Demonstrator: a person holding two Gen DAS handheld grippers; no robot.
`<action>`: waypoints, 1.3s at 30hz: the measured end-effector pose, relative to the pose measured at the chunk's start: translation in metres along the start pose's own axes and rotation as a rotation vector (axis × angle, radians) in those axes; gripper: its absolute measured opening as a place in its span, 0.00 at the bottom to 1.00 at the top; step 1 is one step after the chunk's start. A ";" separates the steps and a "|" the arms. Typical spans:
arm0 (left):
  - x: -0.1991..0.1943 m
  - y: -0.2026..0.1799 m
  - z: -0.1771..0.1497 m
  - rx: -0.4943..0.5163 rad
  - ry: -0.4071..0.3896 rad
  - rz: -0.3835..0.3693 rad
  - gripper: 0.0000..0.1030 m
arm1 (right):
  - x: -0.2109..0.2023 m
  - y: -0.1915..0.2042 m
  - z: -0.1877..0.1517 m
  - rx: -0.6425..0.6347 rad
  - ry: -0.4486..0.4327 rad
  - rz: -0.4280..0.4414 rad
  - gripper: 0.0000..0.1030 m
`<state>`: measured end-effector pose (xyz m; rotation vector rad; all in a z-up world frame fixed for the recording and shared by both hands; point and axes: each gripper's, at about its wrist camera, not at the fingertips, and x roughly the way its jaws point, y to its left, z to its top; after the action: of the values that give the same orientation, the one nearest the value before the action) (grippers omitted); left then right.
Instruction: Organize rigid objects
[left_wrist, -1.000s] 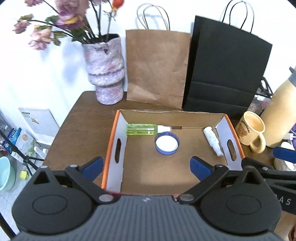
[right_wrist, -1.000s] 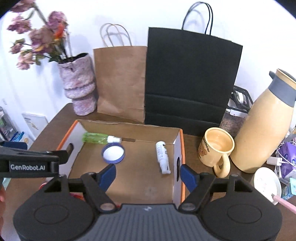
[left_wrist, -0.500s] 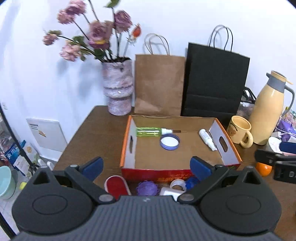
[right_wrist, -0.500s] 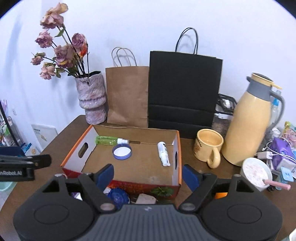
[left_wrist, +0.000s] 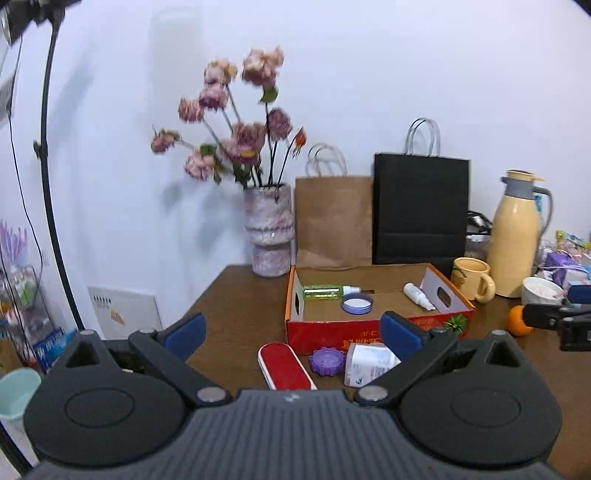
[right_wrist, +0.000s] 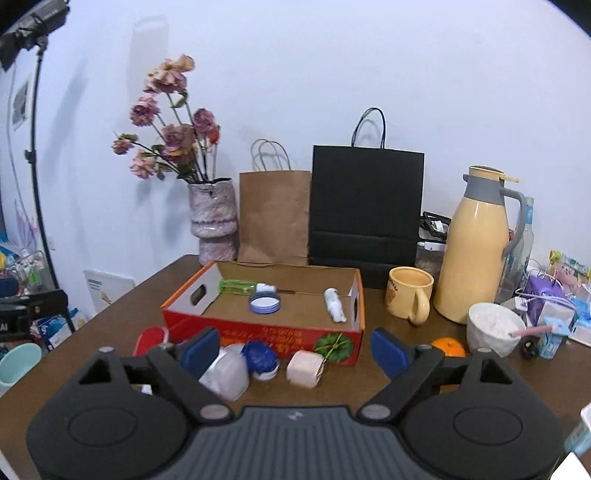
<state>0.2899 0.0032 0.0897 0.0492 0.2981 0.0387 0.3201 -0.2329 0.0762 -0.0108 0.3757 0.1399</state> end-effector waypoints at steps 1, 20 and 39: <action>-0.012 0.000 -0.005 0.009 -0.012 -0.003 1.00 | -0.009 0.003 -0.007 0.000 -0.009 -0.004 0.86; -0.207 0.012 -0.127 0.012 -0.150 0.008 1.00 | -0.187 0.061 -0.122 -0.053 -0.105 0.046 1.00; -0.237 0.000 -0.168 -0.024 -0.087 0.017 1.00 | -0.234 0.079 -0.180 -0.030 -0.107 0.057 1.00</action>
<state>0.0137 -0.0003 -0.0011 0.0295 0.2099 0.0573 0.0277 -0.1930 -0.0042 -0.0223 0.2675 0.2013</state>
